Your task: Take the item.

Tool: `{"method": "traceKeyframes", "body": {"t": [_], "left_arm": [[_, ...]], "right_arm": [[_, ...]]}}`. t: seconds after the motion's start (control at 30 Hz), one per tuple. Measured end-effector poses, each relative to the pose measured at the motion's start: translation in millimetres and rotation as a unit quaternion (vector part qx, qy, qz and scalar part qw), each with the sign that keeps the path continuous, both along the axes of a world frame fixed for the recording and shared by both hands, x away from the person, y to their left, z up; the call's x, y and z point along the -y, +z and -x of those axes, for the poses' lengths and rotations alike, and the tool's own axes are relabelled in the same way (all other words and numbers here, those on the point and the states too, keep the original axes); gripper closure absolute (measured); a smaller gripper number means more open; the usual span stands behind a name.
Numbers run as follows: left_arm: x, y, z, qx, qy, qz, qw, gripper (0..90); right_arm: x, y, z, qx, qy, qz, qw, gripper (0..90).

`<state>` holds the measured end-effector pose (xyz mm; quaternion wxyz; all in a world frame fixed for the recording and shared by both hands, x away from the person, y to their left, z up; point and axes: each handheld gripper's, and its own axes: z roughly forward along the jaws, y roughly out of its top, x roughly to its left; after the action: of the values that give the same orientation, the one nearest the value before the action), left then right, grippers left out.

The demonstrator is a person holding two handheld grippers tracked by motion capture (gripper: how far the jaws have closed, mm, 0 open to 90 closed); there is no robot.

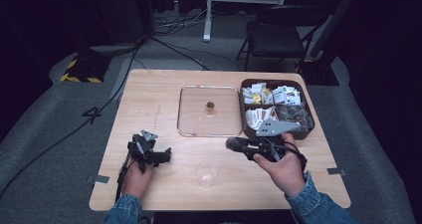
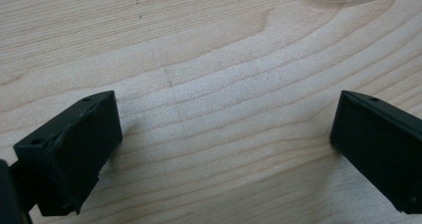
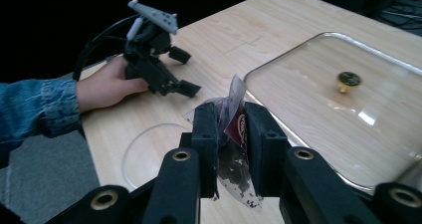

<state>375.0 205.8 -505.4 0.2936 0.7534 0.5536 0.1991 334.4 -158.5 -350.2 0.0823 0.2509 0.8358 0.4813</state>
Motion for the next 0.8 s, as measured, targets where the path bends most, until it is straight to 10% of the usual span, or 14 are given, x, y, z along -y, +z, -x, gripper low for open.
{"method": "traceKeyframes", "body": {"t": [0.8], "left_arm": [[-0.2,0.1,-0.2,0.0,-0.001,-0.001,1.0,0.1]], "right_arm": [[-44.5,-36.3,14.6,-0.047,0.077,-0.004,0.9959,76.4]]}}
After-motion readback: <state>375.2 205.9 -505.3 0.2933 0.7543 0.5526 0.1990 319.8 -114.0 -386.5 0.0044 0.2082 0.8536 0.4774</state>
